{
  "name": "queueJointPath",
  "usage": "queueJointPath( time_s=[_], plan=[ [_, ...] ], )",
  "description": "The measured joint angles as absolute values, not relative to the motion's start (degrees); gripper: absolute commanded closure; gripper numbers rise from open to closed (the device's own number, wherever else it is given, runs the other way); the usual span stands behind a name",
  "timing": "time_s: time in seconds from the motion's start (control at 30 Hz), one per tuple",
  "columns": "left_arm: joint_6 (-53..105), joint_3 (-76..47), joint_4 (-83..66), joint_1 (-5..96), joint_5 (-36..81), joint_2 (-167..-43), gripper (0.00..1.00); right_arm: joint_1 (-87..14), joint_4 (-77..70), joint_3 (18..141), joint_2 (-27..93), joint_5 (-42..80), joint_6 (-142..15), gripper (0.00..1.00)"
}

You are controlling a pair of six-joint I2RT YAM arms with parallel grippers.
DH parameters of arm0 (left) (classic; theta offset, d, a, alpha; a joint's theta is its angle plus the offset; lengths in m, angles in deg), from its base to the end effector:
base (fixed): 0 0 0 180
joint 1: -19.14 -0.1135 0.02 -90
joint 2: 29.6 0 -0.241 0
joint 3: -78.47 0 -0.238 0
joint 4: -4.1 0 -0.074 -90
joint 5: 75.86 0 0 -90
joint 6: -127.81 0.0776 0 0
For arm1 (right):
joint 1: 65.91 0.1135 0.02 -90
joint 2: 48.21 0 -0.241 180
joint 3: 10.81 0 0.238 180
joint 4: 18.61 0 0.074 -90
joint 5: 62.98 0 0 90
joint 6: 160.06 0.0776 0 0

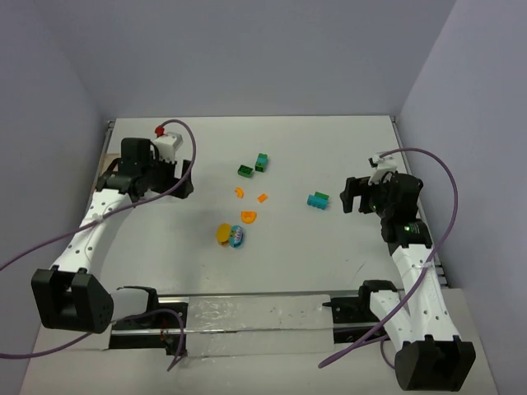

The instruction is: Sort the legos into containers by color

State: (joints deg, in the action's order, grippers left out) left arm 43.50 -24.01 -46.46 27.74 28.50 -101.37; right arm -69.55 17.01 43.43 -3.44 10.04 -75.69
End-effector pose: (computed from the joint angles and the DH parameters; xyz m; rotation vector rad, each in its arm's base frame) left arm 0.2811 -0.0620 0.2611 0.4130 2.3077 -0.3196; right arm 0.2177 0.0089 0.2571 -0.2210 1.9992 0.1971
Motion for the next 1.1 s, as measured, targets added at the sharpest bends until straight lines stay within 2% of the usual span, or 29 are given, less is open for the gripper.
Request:
queueJointPath(
  time_s=[0.33,0.6,0.83,0.97,1.1],
  plan=[
    [51.15,-21.41,-50.08,27.76,36.26,-102.24,0.01,-69.55,17.01,43.43,-3.44,10.04,-75.69,0.00],
    [71.75,-19.91,-59.18,28.75,45.98,-100.95,0.01,-69.55,17.01,43.43,-3.01,10.02,-75.69,0.00],
    [89.90,-22.52,-65.85,35.30,47.38,-97.38,0.01,-69.55,17.01,43.43,-2.26,10.00,-75.69,0.00],
    [95.32,-27.81,-65.87,40.10,47.11,-94.92,0.01,-69.55,17.03,43.43,-1.85,10.00,-75.69,0.00],
    [98.35,-29.28,-64.61,44.80,46.88,-97.87,0.01,-69.55,17.03,43.43,-1.49,10.02,-75.70,0.00]
  ],
)
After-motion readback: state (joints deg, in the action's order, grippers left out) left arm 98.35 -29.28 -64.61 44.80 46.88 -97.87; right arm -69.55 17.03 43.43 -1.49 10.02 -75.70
